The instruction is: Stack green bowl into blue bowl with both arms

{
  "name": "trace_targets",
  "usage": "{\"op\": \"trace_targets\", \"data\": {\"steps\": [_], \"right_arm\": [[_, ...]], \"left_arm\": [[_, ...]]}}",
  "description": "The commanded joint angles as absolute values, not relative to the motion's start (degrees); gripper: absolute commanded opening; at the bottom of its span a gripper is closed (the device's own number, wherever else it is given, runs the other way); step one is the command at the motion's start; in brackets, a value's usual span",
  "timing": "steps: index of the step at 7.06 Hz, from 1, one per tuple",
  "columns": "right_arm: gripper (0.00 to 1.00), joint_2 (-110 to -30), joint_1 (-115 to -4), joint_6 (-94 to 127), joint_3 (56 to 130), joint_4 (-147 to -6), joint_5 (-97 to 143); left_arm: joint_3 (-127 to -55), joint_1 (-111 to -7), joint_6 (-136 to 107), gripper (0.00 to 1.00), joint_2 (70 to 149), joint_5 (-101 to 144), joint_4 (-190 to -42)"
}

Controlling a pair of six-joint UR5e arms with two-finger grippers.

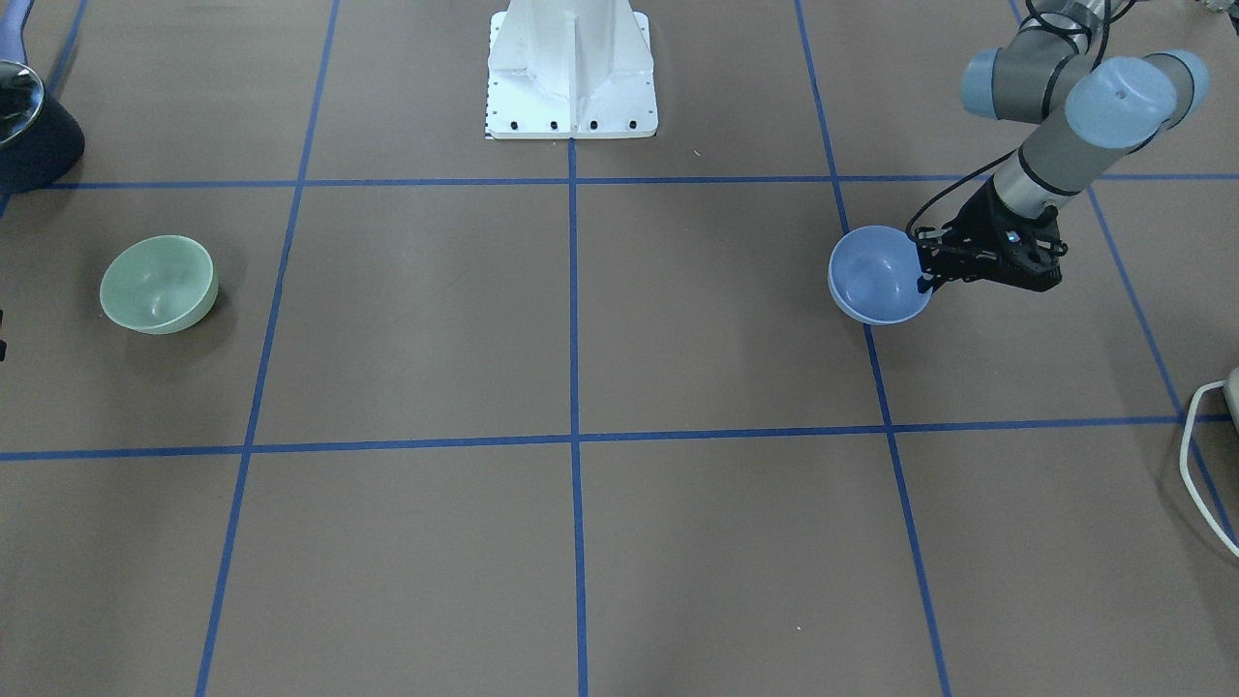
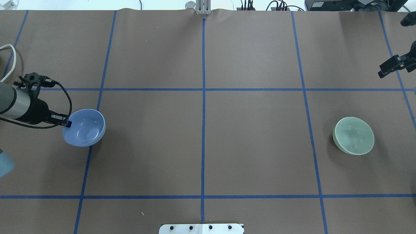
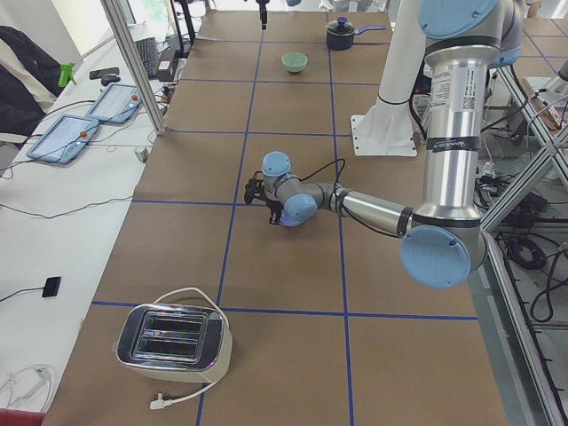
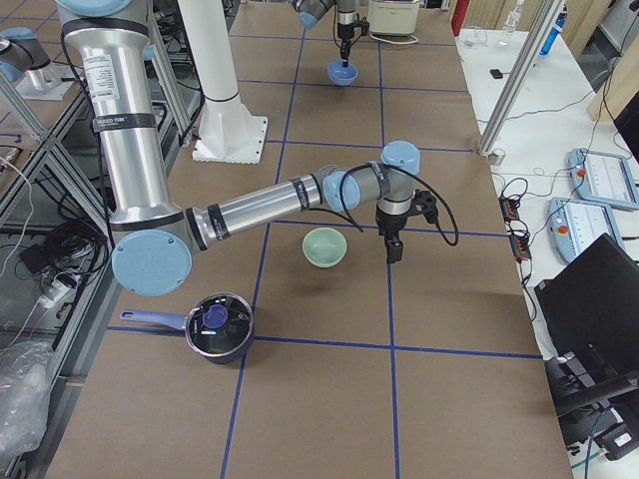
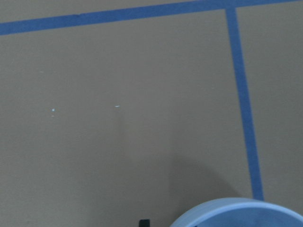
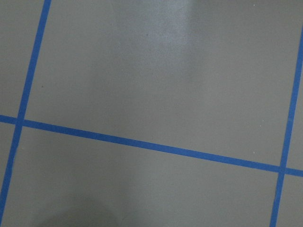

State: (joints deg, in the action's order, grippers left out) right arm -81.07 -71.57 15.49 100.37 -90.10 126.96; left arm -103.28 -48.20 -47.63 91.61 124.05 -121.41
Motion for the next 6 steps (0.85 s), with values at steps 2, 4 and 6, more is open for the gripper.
{"op": "trace_targets", "data": {"steps": [2, 4, 6], "right_arm": [[1.0, -80.9, -70.8, 15.5, 100.1, -89.8, 126.9], [1.0, -80.9, -70.2, 15.6, 99.9, -89.8, 126.9], [1.0, -80.4, -70.1, 15.6, 99.8, -89.8, 126.9]], "left_arm": [[-102.9, -47.7, -52.5, 0.0, 109.7, 123.7, -100.9], [-99.3, -43.4, -60.7, 0.0, 120.7, 122.1, -94.8], [-93.3, -36.8, -67.3, 0.0, 128.6, 115.5, -95.3]]}}
